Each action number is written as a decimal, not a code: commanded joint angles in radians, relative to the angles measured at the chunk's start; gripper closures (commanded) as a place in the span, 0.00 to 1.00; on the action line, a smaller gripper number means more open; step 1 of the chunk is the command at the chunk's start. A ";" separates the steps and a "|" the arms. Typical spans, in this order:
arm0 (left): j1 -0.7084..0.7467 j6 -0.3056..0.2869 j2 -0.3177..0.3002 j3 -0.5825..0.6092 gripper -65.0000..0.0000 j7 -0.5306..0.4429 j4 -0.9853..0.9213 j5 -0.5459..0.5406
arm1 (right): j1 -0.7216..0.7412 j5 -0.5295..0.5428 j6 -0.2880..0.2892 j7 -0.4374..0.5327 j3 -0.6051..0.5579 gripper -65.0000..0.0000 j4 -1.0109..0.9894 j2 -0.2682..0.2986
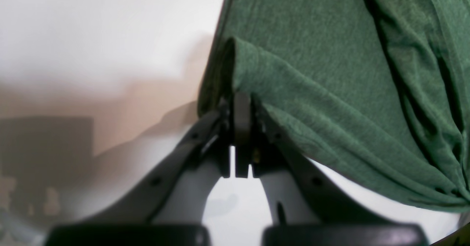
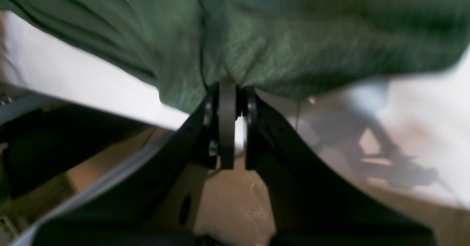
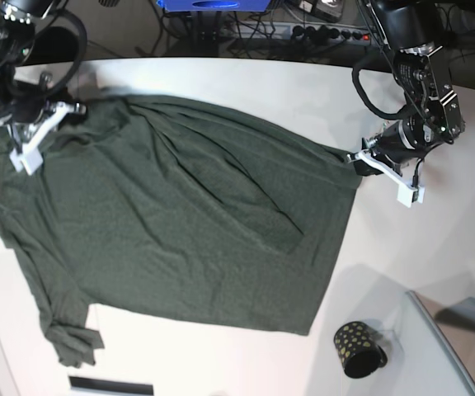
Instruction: Layout the t-shirt on the table in an organized manner, then fold the t-shirt properly
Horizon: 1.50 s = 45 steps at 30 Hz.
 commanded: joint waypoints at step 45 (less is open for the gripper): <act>0.056 -0.008 -0.008 -0.004 1.00 -0.018 0.130 -0.014 | 0.087 0.019 -0.089 0.546 0.480 0.29 -0.411 0.017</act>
